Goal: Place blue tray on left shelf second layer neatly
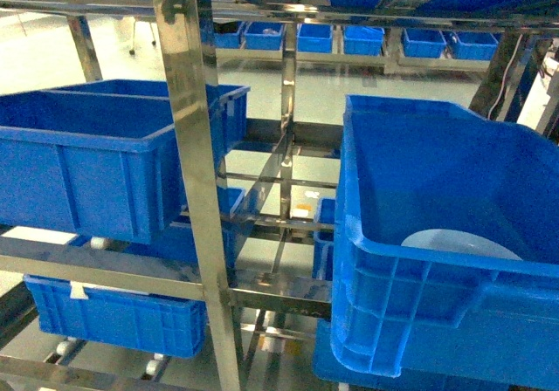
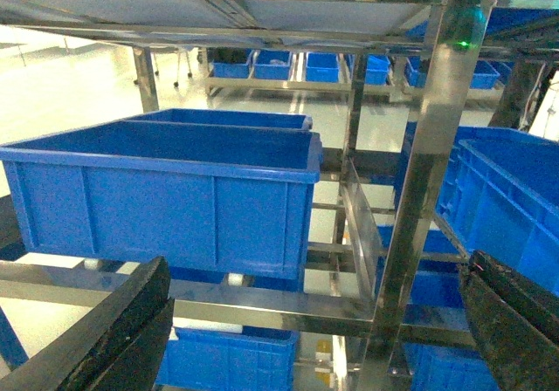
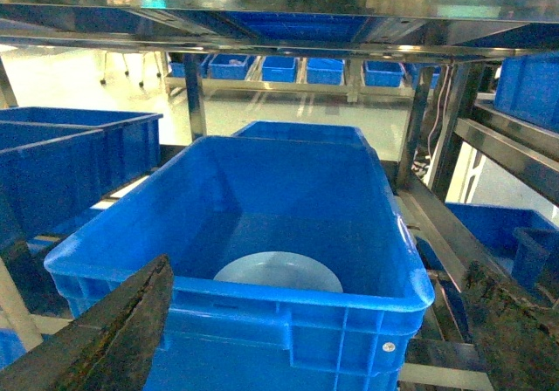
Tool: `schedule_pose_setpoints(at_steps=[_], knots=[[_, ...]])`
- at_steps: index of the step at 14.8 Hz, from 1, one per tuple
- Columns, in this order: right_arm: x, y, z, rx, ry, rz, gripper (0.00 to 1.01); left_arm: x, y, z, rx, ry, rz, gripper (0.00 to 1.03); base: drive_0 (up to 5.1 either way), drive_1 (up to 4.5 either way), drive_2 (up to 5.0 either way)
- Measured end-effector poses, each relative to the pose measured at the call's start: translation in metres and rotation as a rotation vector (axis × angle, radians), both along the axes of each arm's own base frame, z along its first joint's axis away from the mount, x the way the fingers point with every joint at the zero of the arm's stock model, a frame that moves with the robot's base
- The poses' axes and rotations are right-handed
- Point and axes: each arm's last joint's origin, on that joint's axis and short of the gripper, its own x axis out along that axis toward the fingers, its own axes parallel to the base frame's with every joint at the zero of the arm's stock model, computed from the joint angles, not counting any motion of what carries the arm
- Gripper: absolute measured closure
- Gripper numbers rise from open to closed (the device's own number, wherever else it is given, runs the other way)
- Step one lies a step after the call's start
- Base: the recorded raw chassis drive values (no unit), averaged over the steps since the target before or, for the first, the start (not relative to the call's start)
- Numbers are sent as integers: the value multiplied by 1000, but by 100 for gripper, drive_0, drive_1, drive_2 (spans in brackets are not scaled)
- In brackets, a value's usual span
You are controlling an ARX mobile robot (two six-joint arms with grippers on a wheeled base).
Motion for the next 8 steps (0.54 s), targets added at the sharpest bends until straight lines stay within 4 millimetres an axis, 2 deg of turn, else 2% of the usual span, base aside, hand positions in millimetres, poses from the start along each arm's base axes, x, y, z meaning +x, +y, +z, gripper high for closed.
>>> schedule_pose_setpoints(at_steps=[8], knots=[[0, 0, 0, 0, 0, 0, 3, 0, 0, 0, 0, 0, 0, 5, 0, 0, 0]])
